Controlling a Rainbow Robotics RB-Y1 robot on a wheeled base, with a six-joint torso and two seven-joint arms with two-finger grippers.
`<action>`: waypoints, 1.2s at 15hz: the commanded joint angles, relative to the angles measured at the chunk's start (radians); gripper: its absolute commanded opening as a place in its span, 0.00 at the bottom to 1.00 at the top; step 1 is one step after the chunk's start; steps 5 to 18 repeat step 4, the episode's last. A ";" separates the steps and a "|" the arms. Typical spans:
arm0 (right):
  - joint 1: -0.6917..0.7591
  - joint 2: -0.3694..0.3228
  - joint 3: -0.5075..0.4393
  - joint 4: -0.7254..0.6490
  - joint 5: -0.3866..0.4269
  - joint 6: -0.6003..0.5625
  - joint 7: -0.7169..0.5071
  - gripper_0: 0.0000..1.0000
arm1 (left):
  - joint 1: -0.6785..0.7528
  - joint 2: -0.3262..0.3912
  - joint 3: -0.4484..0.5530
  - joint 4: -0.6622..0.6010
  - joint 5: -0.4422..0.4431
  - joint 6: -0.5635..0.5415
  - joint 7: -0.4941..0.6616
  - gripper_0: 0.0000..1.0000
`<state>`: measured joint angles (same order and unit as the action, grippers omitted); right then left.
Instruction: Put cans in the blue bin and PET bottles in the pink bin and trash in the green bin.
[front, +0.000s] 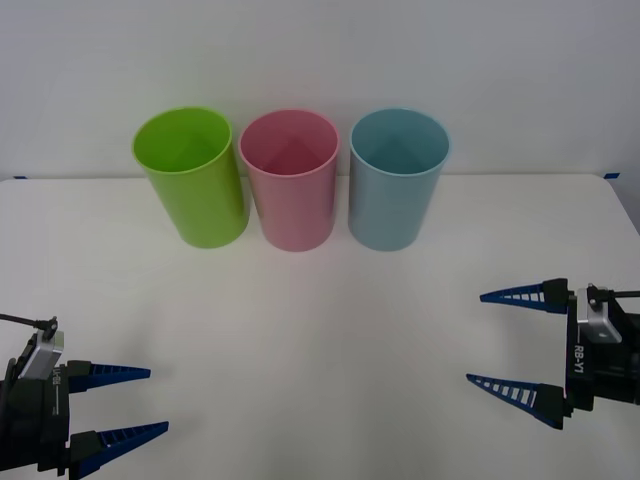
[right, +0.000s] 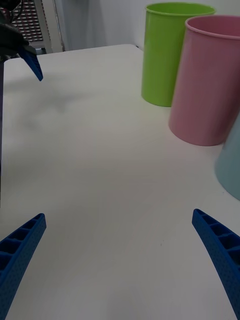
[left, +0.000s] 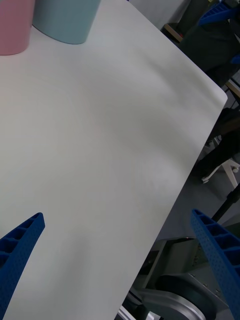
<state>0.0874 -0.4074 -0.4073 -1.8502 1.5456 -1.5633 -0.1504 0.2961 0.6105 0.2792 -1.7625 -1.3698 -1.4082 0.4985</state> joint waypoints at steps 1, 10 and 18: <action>0.002 0.001 0.005 0.000 0.001 -0.004 0.000 1.00 | 0.000 0.000 0.000 0.000 0.000 0.000 0.000 1.00; 0.002 0.001 0.005 0.000 0.001 -0.004 0.000 1.00 | 0.000 0.000 0.000 0.000 0.000 0.000 0.000 1.00; 0.002 0.001 0.005 0.000 0.001 -0.004 0.000 1.00 | 0.000 0.000 0.000 0.000 0.000 0.000 0.000 1.00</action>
